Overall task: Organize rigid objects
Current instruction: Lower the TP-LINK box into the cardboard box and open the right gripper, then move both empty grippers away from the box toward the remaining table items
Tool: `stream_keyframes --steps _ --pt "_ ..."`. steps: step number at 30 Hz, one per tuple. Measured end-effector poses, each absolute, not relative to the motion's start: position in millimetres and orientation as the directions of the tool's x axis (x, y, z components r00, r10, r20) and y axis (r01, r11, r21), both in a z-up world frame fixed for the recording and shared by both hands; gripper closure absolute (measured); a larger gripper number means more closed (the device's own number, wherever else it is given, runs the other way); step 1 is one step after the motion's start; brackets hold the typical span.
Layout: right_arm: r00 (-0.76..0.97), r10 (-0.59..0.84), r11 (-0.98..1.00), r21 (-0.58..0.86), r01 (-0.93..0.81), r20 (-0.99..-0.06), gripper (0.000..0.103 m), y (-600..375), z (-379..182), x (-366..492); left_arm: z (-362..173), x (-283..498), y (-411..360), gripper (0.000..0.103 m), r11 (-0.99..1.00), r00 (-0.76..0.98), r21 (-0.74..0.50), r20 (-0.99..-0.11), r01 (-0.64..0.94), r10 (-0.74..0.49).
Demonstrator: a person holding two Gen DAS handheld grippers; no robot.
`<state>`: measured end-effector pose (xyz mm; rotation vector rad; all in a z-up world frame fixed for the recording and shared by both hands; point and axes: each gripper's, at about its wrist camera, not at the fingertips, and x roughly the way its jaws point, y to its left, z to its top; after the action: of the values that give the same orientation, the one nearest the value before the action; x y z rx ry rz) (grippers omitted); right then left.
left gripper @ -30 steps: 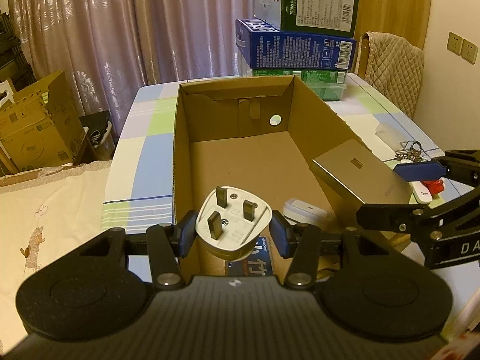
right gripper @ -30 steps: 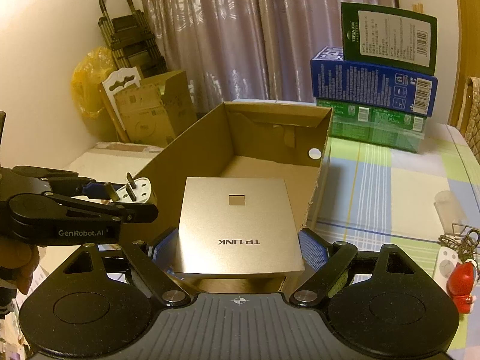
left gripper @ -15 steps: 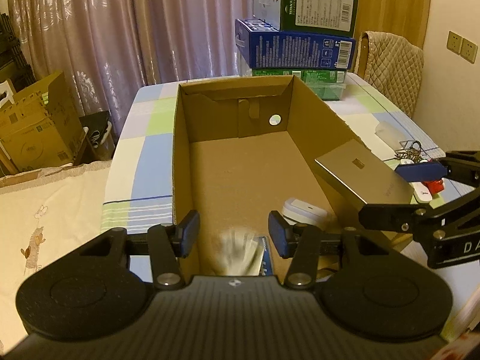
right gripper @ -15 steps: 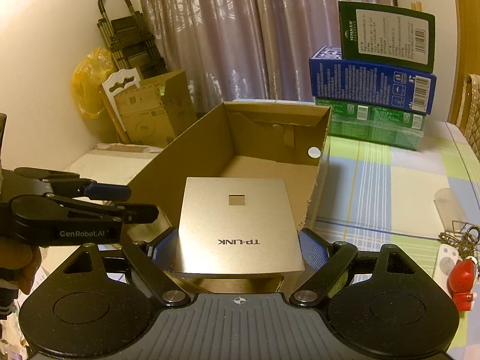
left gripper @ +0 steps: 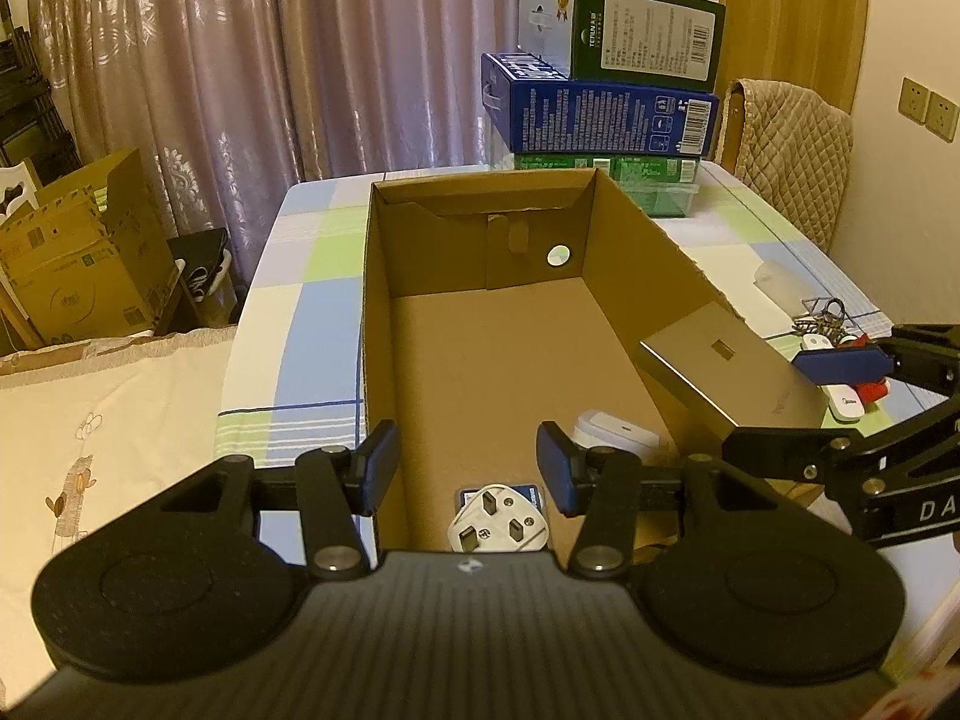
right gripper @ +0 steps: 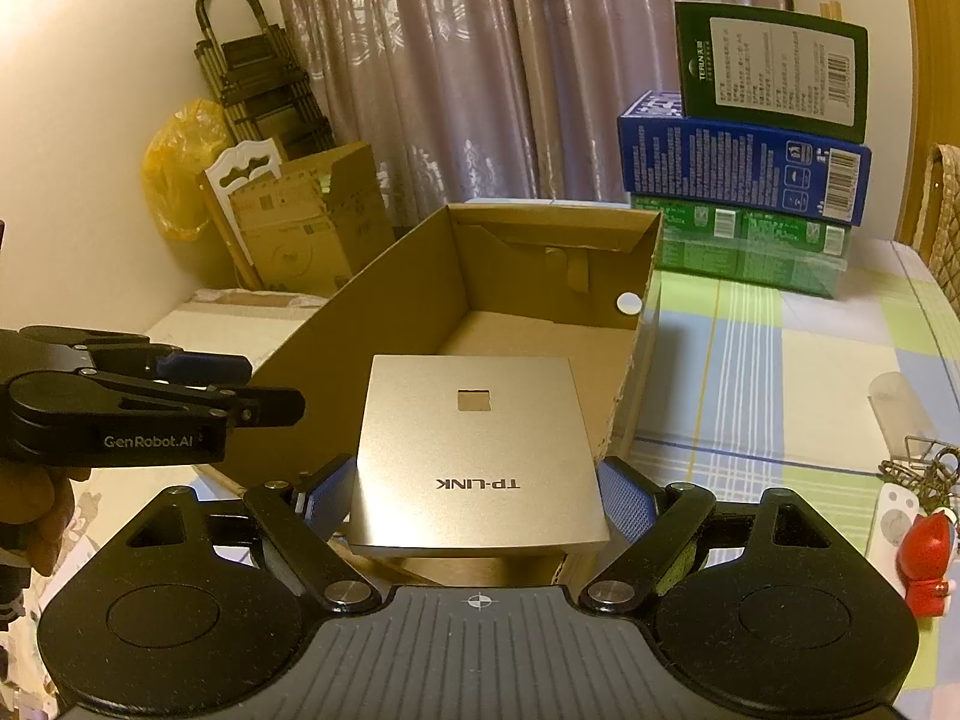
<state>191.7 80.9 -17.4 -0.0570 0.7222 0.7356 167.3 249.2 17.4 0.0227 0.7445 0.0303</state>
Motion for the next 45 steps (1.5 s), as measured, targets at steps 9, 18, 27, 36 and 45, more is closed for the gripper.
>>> stream_keyframes --steps 9,18,27,36,45 --pt "0.515 0.595 0.752 0.202 -0.627 -0.617 0.02 79.3 -17.2 192.4 19.1 166.1 249.1 0.057 0.999 0.739 0.032 -0.673 -0.019 0.036" --pt "0.519 0.601 0.762 0.241 -0.601 -0.607 0.019 75.6 -18.4 196.5 21.4 166.5 248.5 0.057 0.999 0.742 0.034 -0.67 -0.02 0.038" --pt "0.541 0.602 0.776 0.271 -0.569 -0.587 0.019 65.3 -14.3 199.3 23.1 166.5 246.3 0.057 0.999 0.742 0.033 -0.67 -0.016 0.034" --pt "0.574 0.603 0.783 0.274 -0.558 -0.554 0.019 59.0 -7.3 196.5 27.3 166.0 241.5 0.057 1.0 0.749 0.03 -0.662 -0.009 0.027" --pt "0.661 0.56 0.826 0.278 -0.489 -0.5 0.019 32.8 2.1 195.9 35.8 165.3 227.4 0.057 1.0 0.766 0.008 -0.643 -0.005 0.009"
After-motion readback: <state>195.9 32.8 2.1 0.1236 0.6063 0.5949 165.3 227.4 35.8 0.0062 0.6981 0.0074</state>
